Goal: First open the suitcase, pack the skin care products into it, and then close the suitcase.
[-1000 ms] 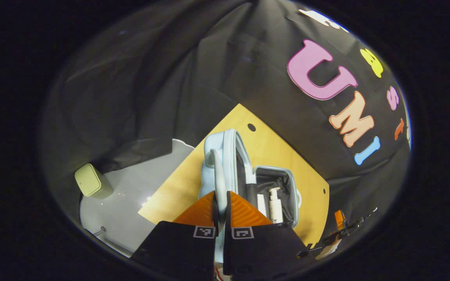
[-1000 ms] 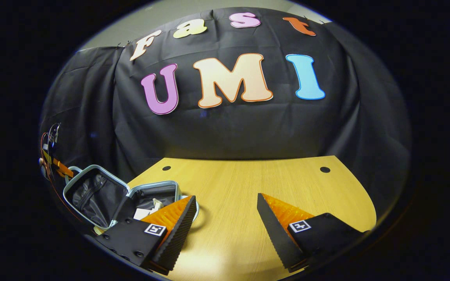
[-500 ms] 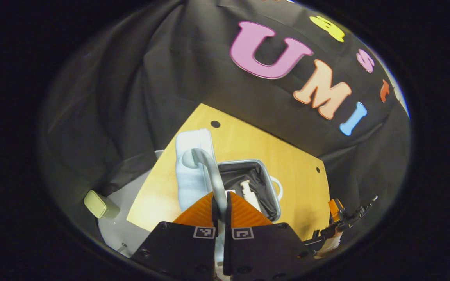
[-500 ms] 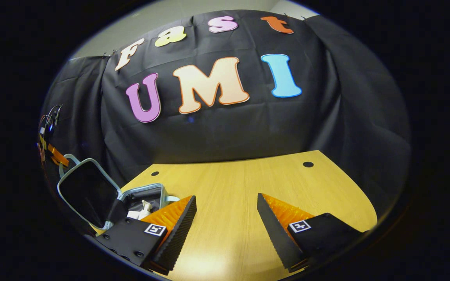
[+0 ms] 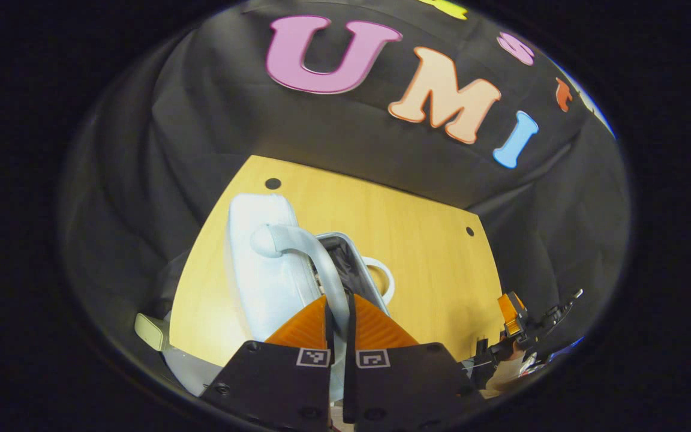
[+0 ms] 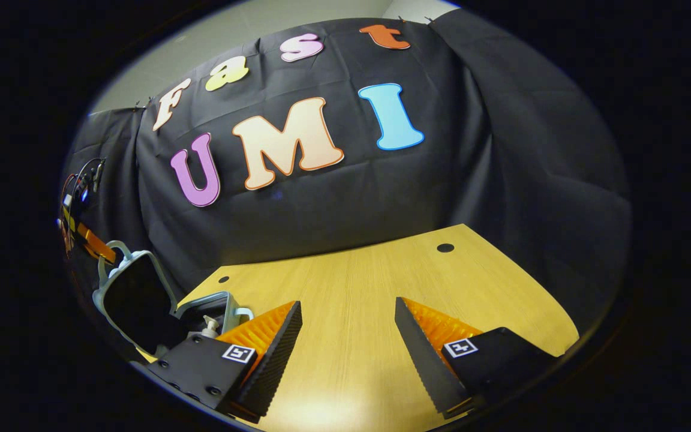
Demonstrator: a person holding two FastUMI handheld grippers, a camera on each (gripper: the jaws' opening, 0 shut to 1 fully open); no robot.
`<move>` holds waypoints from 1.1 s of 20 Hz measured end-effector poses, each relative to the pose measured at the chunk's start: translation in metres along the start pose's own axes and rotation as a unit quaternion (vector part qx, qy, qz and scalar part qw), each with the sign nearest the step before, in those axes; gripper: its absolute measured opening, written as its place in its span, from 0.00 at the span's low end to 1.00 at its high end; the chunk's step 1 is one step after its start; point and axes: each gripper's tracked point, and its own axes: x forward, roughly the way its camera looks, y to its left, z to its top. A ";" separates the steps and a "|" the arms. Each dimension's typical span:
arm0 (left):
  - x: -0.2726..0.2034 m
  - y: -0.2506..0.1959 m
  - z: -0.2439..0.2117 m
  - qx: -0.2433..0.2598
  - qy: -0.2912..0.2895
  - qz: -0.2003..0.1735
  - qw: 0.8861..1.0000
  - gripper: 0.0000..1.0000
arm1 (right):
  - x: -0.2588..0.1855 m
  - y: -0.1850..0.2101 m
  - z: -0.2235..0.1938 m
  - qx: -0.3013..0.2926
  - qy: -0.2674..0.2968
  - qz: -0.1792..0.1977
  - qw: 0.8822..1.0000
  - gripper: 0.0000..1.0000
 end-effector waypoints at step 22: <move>0.198 -0.083 -0.071 -0.026 0.113 0.041 0.992 0.01 | -0.002 -0.050 0.003 -0.006 0.025 0.035 0.999 0.98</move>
